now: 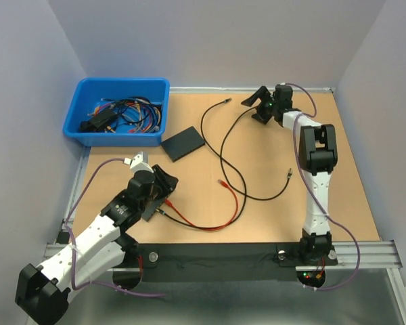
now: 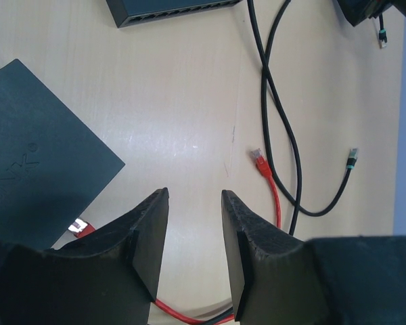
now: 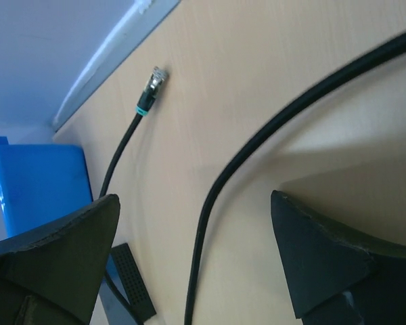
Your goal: Insert the plug into the switch port
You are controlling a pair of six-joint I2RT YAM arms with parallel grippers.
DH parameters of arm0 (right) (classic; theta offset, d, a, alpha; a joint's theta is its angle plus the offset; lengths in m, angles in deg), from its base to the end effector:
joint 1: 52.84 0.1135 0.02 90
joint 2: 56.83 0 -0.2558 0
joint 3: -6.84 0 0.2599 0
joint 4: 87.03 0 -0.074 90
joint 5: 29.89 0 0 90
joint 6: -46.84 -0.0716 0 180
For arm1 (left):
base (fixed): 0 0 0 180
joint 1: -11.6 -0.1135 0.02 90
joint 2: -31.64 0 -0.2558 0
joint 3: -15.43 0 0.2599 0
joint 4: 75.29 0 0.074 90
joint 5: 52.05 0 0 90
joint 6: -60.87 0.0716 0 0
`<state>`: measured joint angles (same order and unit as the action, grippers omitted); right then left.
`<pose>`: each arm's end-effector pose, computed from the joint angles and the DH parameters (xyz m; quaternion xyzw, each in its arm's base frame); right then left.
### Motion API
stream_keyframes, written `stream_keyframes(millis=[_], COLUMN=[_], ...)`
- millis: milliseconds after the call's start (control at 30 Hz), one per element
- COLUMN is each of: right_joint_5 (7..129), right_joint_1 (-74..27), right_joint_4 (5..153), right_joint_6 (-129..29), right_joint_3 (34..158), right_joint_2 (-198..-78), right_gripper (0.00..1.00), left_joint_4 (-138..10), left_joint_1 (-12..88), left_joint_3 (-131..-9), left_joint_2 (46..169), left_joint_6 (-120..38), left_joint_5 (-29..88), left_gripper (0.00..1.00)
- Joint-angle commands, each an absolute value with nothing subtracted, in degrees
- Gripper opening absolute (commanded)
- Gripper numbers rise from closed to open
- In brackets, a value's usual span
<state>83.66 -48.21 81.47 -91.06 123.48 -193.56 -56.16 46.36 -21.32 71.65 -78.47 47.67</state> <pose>0.5651 0.0745 0.1264 0.2225 0.8310 0.3711 0.3495 0.1854 -0.1139 0.2081 -0.1518 0.8153 -0.3190 0.4588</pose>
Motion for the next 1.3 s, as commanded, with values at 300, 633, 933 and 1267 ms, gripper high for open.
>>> stream_keyframes(millis=[300, 633, 933, 1267], right_joint_5=[78.04, 75.67, 76.37, 84.72], right_joint_1=[-45.28, -43.87, -43.17, -42.9], right_joint_4=[82.87, 84.46, 85.33, 87.35], right_joint_6=[-101.24, -104.51, -102.31, -98.8], right_joint_3=[131.72, 131.72, 134.01, 132.35], right_joint_2=[-205.27, -208.26, -210.2, -201.43], right_gripper=[0.86, 0.34, 0.01, 0.0], left_joint_4=[-57.99, -57.46, -58.42, -56.4], left_joint_1=[46.14, 46.05, 45.97, 45.79], left_joint_3=[-22.18, -22.18, -21.56, -27.45], left_joint_2=[72.25, 71.9, 73.04, 72.86], left_joint_6=[-77.56, -77.03, -75.98, -72.72], left_joint_5=[48.59, 48.59, 48.68, 50.08], left_gripper=[0.48, 0.48, 0.48, 0.48])
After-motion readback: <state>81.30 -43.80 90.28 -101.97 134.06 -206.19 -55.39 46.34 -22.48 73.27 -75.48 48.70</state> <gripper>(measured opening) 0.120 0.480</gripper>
